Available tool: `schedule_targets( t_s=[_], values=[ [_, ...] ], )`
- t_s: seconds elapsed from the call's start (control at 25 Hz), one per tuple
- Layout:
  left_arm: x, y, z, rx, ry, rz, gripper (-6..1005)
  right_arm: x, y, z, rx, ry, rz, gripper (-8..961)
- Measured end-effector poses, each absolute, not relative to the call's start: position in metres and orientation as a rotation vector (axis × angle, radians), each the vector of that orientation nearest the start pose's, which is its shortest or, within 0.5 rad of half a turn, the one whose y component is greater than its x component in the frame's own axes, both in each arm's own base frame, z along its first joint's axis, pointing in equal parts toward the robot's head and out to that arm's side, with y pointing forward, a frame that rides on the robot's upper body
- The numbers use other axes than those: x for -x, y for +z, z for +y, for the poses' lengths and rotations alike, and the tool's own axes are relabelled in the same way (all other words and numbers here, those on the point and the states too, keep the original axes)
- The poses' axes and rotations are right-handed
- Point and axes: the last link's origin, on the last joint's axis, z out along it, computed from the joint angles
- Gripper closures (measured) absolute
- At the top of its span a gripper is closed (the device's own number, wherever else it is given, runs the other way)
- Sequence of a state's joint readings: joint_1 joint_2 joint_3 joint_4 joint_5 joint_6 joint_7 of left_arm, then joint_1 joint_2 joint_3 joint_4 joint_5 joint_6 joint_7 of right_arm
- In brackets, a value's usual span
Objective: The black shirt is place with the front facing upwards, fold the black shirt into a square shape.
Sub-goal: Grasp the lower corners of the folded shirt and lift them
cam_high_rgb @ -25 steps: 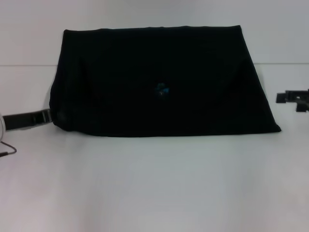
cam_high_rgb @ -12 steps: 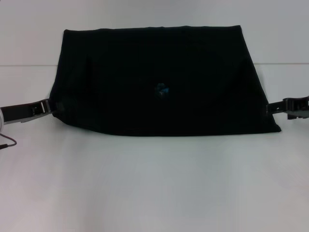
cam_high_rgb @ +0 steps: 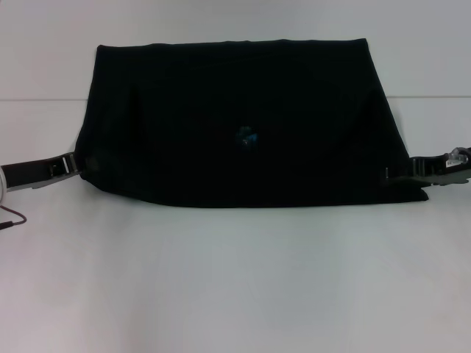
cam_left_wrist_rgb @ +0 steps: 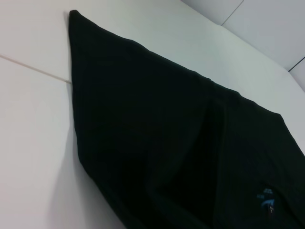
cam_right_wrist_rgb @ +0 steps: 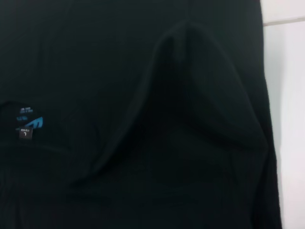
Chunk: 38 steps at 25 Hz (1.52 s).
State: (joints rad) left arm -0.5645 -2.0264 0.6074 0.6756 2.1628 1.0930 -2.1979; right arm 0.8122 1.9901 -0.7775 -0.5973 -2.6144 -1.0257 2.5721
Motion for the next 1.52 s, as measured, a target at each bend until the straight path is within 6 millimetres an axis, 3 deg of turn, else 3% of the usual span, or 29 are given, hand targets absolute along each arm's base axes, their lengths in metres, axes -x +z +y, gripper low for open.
schedule_targets(
  t_s=[0.16,1.16,1.32,1.52],
  values=[
    [0.322,0.045,0.386,1.948,-0.566,-1.558,940,-0.279,0.019,0.433,2.027,0.015,1.544,79],
    [0.322,0.042,0.381,1.977,-0.566,-1.569,909,-0.286,0.025,0.426,2.025,0.005,1.580,934],
    [0.315,0.050,0.369,2.088,-0.569,-1.600,904,-0.287,0.039,0.411,2.079,0.008,1.603,934],
    [0.316,0.065,0.339,2.203,-0.568,-1.730,898,-0.301,0.063,0.375,2.130,0.037,1.684,934]
  ],
)
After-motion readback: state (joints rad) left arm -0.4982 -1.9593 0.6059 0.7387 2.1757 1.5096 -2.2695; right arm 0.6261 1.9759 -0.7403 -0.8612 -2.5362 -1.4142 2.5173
